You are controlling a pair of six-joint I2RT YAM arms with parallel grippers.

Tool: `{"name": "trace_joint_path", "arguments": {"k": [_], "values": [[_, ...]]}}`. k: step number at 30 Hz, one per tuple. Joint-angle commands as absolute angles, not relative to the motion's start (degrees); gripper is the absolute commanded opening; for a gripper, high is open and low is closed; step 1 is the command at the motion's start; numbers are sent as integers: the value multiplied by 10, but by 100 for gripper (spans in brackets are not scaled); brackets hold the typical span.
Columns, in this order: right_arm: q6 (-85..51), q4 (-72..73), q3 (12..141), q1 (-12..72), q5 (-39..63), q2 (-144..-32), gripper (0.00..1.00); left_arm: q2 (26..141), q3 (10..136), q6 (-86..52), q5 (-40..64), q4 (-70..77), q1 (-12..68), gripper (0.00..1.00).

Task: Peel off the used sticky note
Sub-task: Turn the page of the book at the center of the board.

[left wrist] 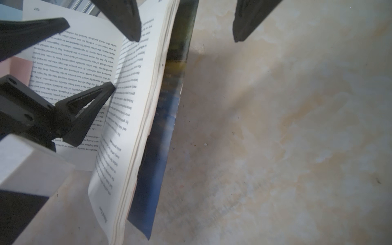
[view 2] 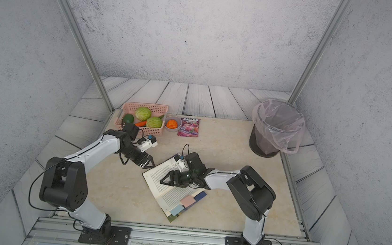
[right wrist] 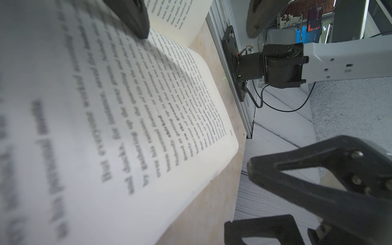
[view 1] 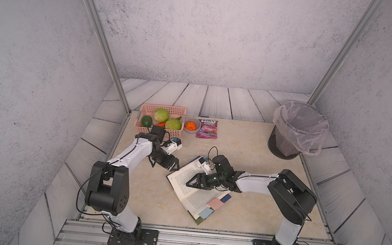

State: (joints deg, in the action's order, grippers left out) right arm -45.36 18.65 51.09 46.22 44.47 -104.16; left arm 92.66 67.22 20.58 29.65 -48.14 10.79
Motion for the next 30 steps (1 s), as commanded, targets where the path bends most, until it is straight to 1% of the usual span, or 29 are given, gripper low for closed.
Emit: {"name": "trace_joint_path", "arguments": {"k": [1,3,8,10,15,20,30], "values": [[-440,162,495,465,429,-1033,77,935,692,199,329,-504,111,77],[-439,163,492,465,428,-1034,77,933,694,198,342,-506,112,81],[-439,169,488,465,426,-1034,77,948,709,198,359,-522,113,96],[-439,169,487,465,425,-1033,77,964,718,199,363,-531,113,100],[-435,164,487,465,423,-1033,77,983,726,207,384,-541,116,98],[-433,164,486,465,422,-1032,77,1005,732,215,360,-547,130,98],[-432,165,487,465,423,-1032,77,1036,741,231,377,-551,133,98]]}}
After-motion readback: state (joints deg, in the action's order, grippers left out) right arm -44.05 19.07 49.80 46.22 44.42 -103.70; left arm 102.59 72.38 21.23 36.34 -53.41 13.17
